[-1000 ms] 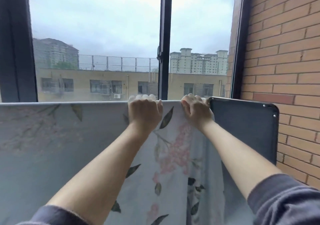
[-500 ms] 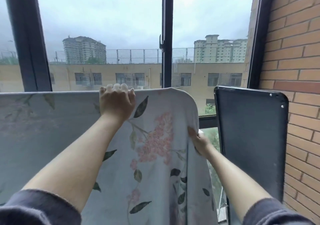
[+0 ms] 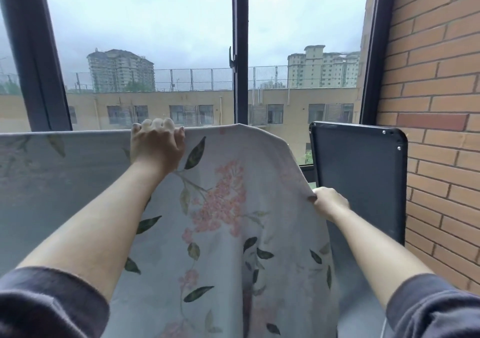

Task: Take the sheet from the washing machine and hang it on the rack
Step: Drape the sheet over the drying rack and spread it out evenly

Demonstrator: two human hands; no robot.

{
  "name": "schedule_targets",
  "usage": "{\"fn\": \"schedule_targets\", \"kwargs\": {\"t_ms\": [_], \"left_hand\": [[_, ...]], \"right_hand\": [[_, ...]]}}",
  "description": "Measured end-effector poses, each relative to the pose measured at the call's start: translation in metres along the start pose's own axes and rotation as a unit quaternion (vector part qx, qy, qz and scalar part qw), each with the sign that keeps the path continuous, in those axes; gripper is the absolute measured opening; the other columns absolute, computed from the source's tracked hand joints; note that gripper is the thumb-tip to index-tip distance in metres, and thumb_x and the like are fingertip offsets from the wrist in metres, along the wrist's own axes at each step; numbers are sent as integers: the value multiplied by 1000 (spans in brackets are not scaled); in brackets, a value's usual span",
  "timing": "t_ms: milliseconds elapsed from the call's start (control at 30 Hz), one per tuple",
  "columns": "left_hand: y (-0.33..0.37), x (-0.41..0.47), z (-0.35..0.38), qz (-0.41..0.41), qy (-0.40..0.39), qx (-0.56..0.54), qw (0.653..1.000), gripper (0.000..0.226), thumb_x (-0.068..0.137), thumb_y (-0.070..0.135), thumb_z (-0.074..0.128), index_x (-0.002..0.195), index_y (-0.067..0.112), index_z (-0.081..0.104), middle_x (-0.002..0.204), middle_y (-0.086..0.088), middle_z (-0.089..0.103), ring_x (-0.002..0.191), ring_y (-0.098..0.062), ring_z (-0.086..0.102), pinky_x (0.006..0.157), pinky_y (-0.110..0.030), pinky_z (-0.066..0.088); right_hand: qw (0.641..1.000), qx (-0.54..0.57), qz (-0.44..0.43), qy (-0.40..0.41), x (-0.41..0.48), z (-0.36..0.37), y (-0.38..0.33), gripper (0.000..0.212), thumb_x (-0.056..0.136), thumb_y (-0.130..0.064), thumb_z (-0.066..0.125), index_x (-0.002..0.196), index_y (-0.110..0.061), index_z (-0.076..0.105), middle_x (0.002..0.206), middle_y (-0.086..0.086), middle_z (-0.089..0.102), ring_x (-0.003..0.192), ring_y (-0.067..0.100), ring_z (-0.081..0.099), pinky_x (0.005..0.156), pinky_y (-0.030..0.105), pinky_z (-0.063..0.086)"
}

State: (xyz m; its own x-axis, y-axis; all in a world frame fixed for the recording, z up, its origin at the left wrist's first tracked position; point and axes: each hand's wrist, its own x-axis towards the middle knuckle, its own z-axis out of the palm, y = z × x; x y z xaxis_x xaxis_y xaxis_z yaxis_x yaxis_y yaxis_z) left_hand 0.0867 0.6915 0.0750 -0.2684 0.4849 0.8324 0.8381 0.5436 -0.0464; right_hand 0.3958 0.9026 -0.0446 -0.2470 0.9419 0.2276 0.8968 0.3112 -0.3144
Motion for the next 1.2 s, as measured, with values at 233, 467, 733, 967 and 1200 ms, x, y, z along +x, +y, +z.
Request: {"fn": "schedule_targets", "kwargs": {"t_ms": [233, 467, 733, 967, 1200], "left_hand": [[6, -2, -3, -11, -13, -10, 1000, 44, 97, 39, 29, 94, 4, 55, 97, -19, 61, 94, -35, 54, 88, -45, 34], [5, -12, -5, -1, -66, -11, 998, 45, 96, 44, 31, 119, 9, 44, 121, -14, 49, 117, -33, 41, 108, -48, 23], [-25, -124, -20, 22, -34, -205, 978, 49, 88, 34, 44, 132, 14, 44, 140, -9, 44, 128, -29, 42, 106, -47, 30], [-157, -264, -63, -79, -109, -212, 968, 47, 85, 42, 33, 118, 16, 55, 126, -4, 54, 117, -26, 50, 100, -44, 38], [-322, -359, -136, -198, -88, -214, 953, 44, 87, 43, 32, 111, 16, 57, 115, 3, 55, 110, -16, 52, 93, -36, 42]], "right_hand": [[998, 44, 48, -20, -6, -15, 10, 25, 84, -17, 44, 90, -24, 67, 96, 1, 65, 86, 25, 58, 73, 29, 44], [961, 203, -69, 173, -28, -19, -46, 35, 90, -17, 46, 123, -22, 55, 123, 1, 58, 107, 23, 56, 80, 30, 42], [890, 347, -255, 146, -133, 12, -154, 42, 86, -6, 52, 128, -13, 51, 127, 1, 50, 116, 13, 48, 94, 17, 38], [818, 517, -251, -28, -266, 70, -266, 21, 92, -2, 52, 107, -13, 60, 104, -1, 62, 92, 0, 58, 79, 10, 44], [747, 587, -249, -188, -413, 129, -430, 26, 90, 3, 50, 90, -20, 62, 92, -2, 66, 87, 14, 62, 76, 22, 48]]}}
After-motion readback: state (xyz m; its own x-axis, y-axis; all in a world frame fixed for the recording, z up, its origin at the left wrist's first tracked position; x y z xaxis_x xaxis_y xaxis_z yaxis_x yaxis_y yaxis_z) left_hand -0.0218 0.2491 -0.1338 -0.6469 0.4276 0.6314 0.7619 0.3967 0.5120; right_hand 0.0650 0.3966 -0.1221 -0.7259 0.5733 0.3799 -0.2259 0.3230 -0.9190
